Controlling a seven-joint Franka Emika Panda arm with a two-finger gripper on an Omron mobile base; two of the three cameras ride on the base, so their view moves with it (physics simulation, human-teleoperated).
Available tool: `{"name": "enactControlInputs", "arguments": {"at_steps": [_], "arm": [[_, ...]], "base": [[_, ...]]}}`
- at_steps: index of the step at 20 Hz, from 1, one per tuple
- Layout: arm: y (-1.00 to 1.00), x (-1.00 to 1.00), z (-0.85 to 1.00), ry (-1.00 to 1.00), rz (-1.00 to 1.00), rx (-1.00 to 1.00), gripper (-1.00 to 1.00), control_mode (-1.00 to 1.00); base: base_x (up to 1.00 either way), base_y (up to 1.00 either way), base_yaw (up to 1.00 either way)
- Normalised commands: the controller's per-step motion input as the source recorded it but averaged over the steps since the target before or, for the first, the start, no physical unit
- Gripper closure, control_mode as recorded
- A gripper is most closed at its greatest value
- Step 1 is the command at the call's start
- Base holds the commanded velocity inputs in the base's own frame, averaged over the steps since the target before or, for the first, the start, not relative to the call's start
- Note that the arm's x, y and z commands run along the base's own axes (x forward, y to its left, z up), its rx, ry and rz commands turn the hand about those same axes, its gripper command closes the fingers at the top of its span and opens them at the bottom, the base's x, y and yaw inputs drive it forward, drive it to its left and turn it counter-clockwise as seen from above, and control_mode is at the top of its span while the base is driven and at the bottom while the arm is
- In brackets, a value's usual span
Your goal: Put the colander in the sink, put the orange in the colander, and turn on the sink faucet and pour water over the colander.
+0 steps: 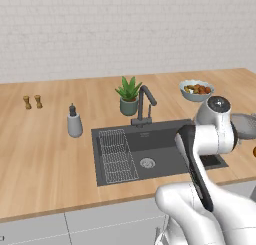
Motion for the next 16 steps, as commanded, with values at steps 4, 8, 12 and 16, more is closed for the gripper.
{"name": "enactControlInputs", "arguments": {"at_steps": [4, 8, 12, 16], "arm": [[-0.28, -0.24, 0.00, -0.07, 0.00, 0.09, -1.00, -1.00], [-0.41, -0.20, 0.00, -0.04, 0.00, 0.14, -1.00, -1.00], [-0.47, -0.15, 0.00, -0.01, 0.00, 0.14, -1.00, -1.00], [-0.54, -0.01, 0.00, 0.00, 0.00, 0.10, -1.00, -1.00]], "base": [[0.00, 0.00, 0.00], [0.00, 0.00, 0.00], [0.00, 0.00, 0.00], [0.00, 0.00, 0.00]]}}
